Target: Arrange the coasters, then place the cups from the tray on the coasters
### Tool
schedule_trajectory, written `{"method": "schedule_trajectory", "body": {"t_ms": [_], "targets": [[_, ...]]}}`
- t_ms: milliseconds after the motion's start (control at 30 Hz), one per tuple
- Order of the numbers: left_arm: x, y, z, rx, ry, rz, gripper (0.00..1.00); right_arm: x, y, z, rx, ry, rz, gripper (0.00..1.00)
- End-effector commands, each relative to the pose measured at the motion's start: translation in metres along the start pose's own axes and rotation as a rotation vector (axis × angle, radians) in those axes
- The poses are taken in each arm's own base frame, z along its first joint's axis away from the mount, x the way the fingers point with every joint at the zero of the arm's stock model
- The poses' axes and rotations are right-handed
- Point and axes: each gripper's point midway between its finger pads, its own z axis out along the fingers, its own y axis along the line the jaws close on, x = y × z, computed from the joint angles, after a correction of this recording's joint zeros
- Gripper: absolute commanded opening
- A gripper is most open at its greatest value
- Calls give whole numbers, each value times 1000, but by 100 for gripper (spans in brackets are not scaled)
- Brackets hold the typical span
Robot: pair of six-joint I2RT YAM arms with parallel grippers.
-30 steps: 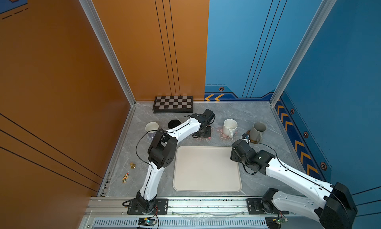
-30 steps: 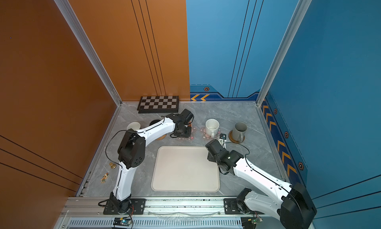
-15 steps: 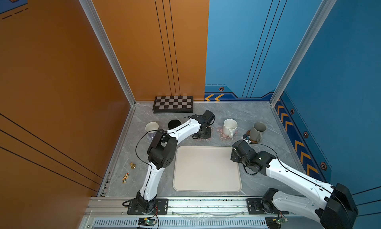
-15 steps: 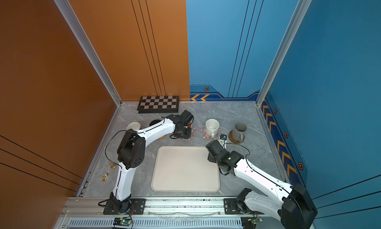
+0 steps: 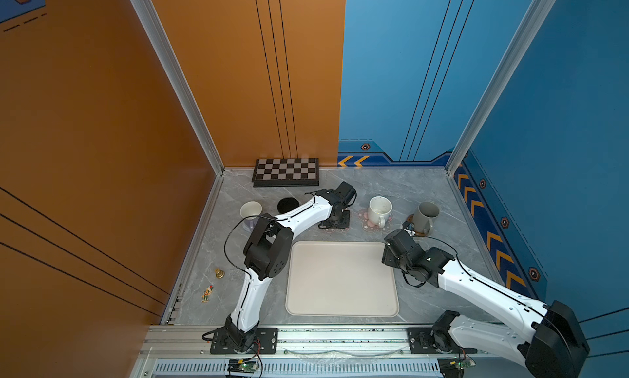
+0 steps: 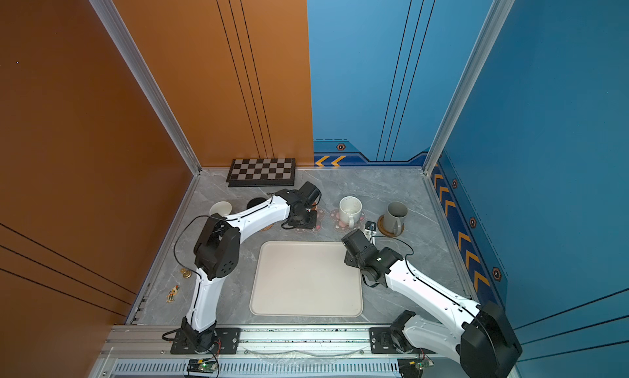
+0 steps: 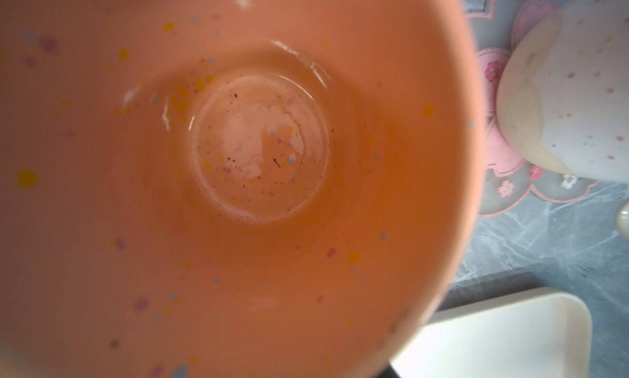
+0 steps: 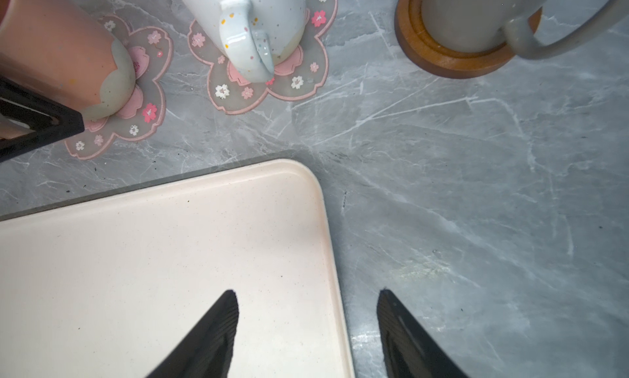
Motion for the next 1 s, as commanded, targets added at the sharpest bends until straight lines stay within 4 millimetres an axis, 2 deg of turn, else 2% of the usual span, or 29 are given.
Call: {"method": "schedule_trajectory", "body": {"t_ms": [0,233,533,800,967], "targets": [[-4,-10,-23,37,-32,9,34,2,-6,3,18,5,12,67],[-1,1,-41,9,-63,15,35,1,-10,3,20,3,21,67],[3,22,-75,-32,-128,30,35,-5,-15,4,24,3,31,67],[6,62,-110,-168,-228,100,35,-19,-22,-4,13,-39,37,68],[11,93,-136,-287,-297,154,36,-37,-33,-12,35,-102,-6,68]]}}
